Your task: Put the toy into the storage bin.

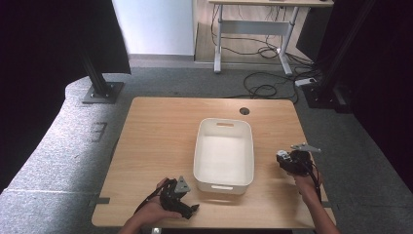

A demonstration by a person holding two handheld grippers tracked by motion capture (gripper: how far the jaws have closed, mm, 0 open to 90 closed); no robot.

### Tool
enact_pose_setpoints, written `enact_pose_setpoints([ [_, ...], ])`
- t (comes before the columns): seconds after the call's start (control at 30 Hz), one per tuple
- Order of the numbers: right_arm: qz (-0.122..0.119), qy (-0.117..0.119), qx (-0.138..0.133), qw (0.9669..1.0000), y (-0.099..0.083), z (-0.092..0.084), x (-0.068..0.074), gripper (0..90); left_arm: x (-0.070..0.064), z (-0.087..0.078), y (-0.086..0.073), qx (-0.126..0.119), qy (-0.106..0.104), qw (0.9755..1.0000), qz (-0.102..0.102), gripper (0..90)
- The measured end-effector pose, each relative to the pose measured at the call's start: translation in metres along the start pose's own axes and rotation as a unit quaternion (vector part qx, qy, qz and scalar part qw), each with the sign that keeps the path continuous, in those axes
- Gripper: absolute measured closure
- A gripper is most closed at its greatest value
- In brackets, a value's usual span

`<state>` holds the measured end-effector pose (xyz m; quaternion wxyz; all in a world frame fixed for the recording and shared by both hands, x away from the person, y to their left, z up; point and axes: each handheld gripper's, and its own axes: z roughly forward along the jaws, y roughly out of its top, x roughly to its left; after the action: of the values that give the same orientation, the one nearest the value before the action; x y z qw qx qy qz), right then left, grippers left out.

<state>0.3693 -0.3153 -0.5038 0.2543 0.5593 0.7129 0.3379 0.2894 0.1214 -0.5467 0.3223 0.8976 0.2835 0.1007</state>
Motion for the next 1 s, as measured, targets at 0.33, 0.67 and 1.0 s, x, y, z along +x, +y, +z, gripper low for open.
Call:
enact_pose_setpoints([
  [0.33,-0.003,0.000,0.003,1.0000,-0.001,0.001,0.000,50.0,0.000,0.000,0.000,0.000,0.000,1.0000,0.000,0.1],
  [0.67,-0.016,0.006,0.009,0.9998,-0.003,0.003,0.008,50.0,0.000,0.000,0.000,0.000,0.001,1.0000,-0.001,0.2],
  [1.0,-0.029,0.009,0.021,0.9993,-0.005,0.007,0.014,50.0,0.000,0.000,0.000,0.000,0.001,1.0000,0.000,0.1],
])
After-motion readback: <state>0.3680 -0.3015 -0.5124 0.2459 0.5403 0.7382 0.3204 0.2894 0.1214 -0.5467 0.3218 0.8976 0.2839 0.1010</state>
